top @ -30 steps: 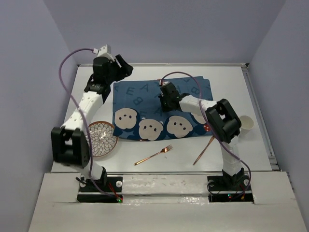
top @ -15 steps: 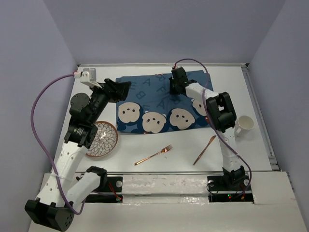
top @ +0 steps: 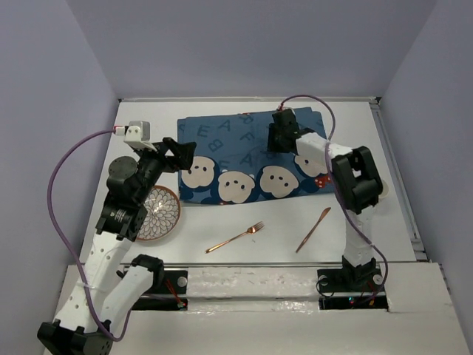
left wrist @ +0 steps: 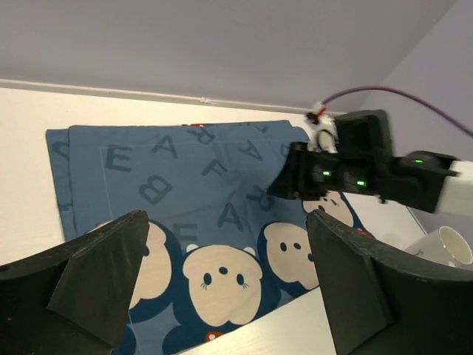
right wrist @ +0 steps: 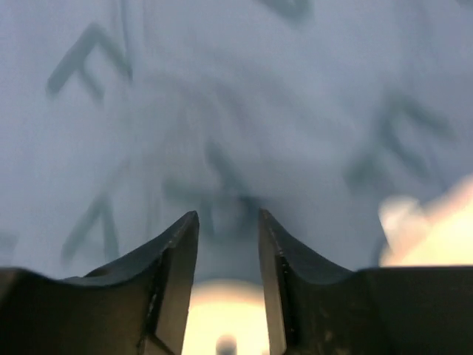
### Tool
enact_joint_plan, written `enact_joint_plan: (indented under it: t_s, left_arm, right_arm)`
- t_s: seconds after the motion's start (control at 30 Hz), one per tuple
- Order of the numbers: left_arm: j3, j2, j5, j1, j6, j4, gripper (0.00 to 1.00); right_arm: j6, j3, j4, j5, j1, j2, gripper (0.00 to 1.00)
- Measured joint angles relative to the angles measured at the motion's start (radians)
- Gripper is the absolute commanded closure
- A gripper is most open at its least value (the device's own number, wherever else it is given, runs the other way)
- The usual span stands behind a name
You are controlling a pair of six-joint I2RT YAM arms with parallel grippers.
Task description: Set the dinner table for one person
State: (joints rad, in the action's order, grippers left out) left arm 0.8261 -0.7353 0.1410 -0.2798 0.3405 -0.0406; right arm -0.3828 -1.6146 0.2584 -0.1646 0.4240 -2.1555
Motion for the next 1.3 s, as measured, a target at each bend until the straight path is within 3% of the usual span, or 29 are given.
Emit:
enact_joint_plan:
  t_s: [0.1,0.17,0.4,0.6,0.7,1.2,1.3]
  left_arm:
    - [-0.036,0.034,-0.011,0.000,-0.012,0.002,0.01]
    - [-0.050,0.043,-0.013,0.000,-0.020,0.007,0.01]
    - [-0.063,0.055,-0.014,0.000,-0.029,0.009,0.01]
    - [-0.063,0.057,-0.014,0.000,-0.034,0.009,0.01]
    - [-0.063,0.058,-0.014,0.000,-0.036,0.009,0.01]
    - [-0.063,0.064,-0.002,0.020,-0.037,0.008,0.01]
    - [-0.065,0.064,0.002,0.024,-0.036,0.008,0.01]
  right_arm:
    - [-0.028,0.249,-0.071,0.004,-0.003,0.215,0.65]
    - [-0.051,0.401,-0.147,0.021,-0.001,0.337,0.81]
    - [-0.042,0.562,-0.286,0.132,0.087,0.373,0.87]
    - [-0.036,0.425,-0.325,0.221,0.303,0.241,0.86]
    - [-0.043,0.325,-0.343,0.230,0.347,0.166,0.87]
    - [-0.220,-0.021,-0.317,0.065,0.330,-0.142,0.91]
    - [-0.253,-0.080,-0.293,0.028,0.330,-0.174,0.87]
